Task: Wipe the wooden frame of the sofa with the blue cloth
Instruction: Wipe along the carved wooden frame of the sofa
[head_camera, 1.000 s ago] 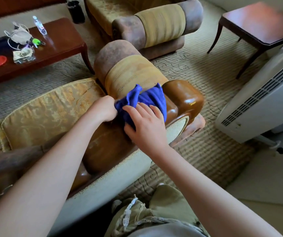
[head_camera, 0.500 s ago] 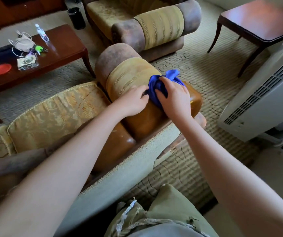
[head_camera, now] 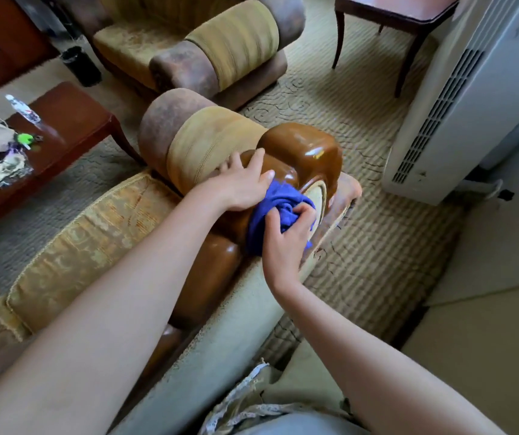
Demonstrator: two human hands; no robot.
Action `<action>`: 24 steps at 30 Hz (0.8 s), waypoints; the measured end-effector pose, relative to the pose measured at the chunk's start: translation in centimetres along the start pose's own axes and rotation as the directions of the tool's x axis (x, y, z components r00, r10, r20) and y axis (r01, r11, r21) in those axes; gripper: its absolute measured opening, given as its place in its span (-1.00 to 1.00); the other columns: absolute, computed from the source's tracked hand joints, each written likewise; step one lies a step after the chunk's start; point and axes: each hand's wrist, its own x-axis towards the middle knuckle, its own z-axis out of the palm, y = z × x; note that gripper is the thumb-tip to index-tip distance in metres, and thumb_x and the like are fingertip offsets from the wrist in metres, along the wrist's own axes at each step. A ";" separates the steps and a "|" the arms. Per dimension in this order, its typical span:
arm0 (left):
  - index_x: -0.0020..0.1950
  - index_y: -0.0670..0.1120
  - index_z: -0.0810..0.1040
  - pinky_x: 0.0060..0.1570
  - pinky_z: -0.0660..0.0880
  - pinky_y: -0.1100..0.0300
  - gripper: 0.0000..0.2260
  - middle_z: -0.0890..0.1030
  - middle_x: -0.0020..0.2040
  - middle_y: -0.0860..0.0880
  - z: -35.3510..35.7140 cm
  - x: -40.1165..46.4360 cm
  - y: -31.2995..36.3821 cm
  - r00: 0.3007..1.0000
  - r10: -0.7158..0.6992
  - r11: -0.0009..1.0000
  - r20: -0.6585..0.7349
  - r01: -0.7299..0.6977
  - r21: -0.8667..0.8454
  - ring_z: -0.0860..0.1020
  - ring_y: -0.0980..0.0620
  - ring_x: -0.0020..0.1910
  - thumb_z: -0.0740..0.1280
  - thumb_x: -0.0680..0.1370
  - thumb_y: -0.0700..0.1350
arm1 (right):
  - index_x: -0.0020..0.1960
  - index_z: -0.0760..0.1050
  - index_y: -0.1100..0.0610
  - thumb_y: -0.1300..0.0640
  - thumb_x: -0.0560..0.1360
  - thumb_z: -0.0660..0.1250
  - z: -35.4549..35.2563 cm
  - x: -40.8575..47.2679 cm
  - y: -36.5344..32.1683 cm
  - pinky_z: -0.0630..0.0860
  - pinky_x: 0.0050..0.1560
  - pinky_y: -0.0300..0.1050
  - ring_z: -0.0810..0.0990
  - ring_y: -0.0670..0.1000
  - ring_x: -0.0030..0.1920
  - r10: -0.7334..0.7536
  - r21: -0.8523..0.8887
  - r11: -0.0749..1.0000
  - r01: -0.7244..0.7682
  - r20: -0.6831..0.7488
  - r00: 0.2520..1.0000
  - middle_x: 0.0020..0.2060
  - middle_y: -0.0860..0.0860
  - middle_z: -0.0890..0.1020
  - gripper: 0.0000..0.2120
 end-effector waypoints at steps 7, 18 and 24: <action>0.56 0.07 -0.17 0.43 -0.05 -0.16 -0.49 -0.13 0.54 -0.25 0.6 0.0 0.0 0.999 0.008 0.999 -0.035 -0.007 0.051 -0.06 -0.26 0.51 -0.11 0.64 0.15 | -0.13 0.20 -0.08 0.00 0.37 0.13 1.6 -1.9 1.2 0.37 -0.04 0.05 0.42 0.10 -0.13 0.149 0.128 0.982 -0.138 -0.083 0.985 -0.18 -0.03 0.42 -0.88; 0.55 0.08 -0.16 0.40 0.02 -0.24 -0.51 -0.09 0.54 -0.23 1.4 -0.4 -0.4 0.990 0.059 0.993 -0.126 -0.045 0.109 -0.03 -0.26 0.51 -0.19 0.64 0.16 | 0.16 0.32 0.14 0.17 0.56 0.18 0.0 5.7 0.1 0.29 -0.15 -0.15 0.43 -0.03 -0.15 0.214 0.055 0.977 -0.207 -0.233 0.948 -0.20 -0.07 0.45 -0.82; 0.56 0.05 -0.12 0.37 0.07 -0.23 -0.51 -0.01 0.52 -0.27 1.6 -0.4 -0.4 0.982 0.070 0.991 -0.176 -0.048 0.125 0.05 -0.27 0.48 -0.18 0.64 0.14 | 0.07 0.30 0.13 0.22 0.55 0.19 0.3 -1.8 2.1 0.29 -0.32 -0.47 0.37 -0.23 -0.33 0.233 0.033 0.972 -0.231 -0.126 0.964 -0.30 -0.16 0.39 -0.88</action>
